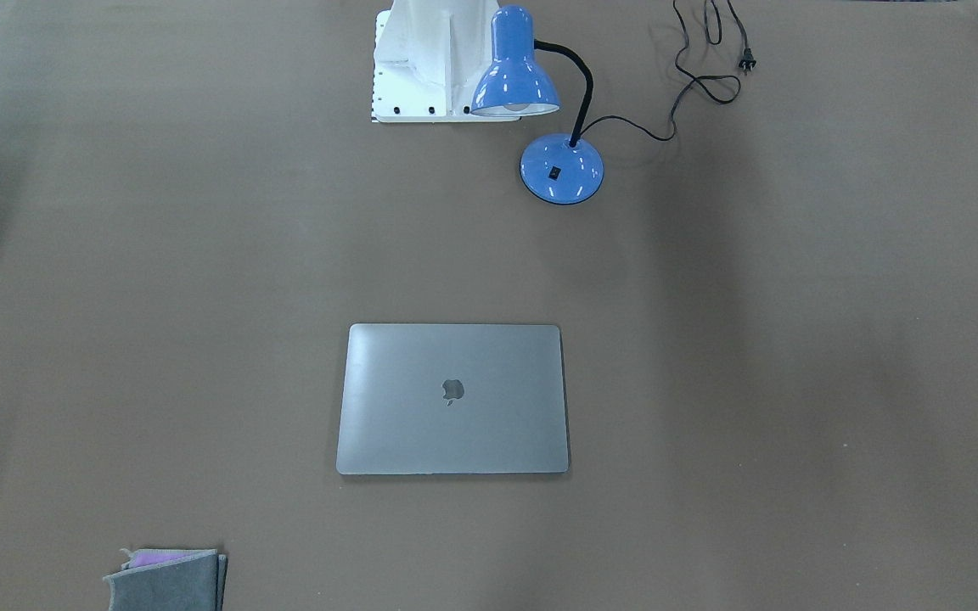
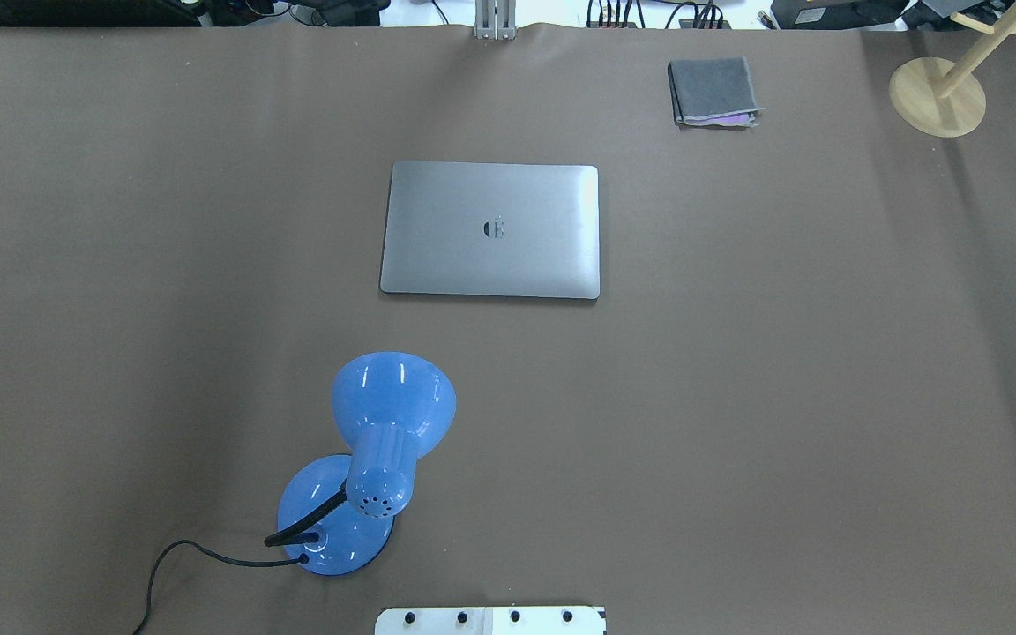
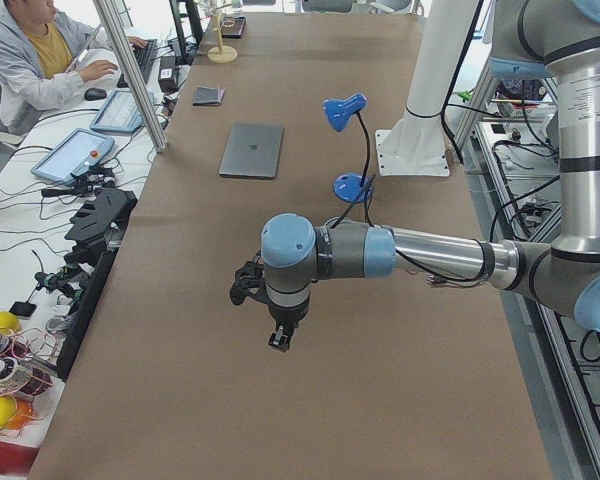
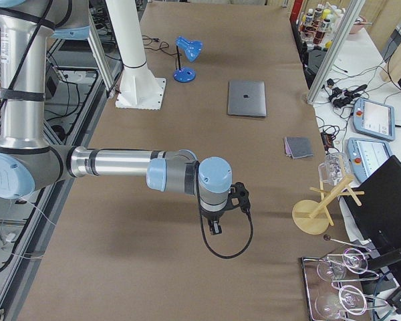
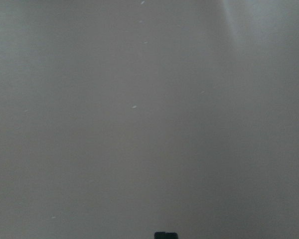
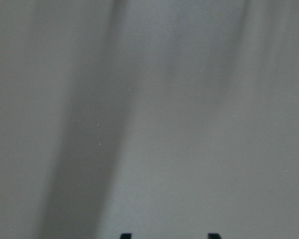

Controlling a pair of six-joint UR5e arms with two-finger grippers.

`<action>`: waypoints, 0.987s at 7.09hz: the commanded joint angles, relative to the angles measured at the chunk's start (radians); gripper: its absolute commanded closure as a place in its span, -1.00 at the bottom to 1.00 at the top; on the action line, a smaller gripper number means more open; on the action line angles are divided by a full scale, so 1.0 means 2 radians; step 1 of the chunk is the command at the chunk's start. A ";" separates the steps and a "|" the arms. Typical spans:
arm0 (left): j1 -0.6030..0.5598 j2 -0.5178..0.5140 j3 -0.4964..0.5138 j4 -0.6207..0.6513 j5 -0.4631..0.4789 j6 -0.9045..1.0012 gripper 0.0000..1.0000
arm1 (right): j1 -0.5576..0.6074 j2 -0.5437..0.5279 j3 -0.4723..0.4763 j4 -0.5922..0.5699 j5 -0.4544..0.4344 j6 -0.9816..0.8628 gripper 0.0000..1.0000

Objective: Close laptop

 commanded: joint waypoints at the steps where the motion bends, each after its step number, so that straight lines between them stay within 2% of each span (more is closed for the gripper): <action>1: -0.011 -0.009 0.001 0.001 0.002 -0.042 -0.97 | 0.003 -0.009 0.002 -0.001 -0.004 -0.022 -1.00; 7: -0.010 -0.011 -0.001 0.001 -0.002 -0.044 -0.97 | 0.003 -0.006 0.001 -0.002 -0.005 -0.022 -1.00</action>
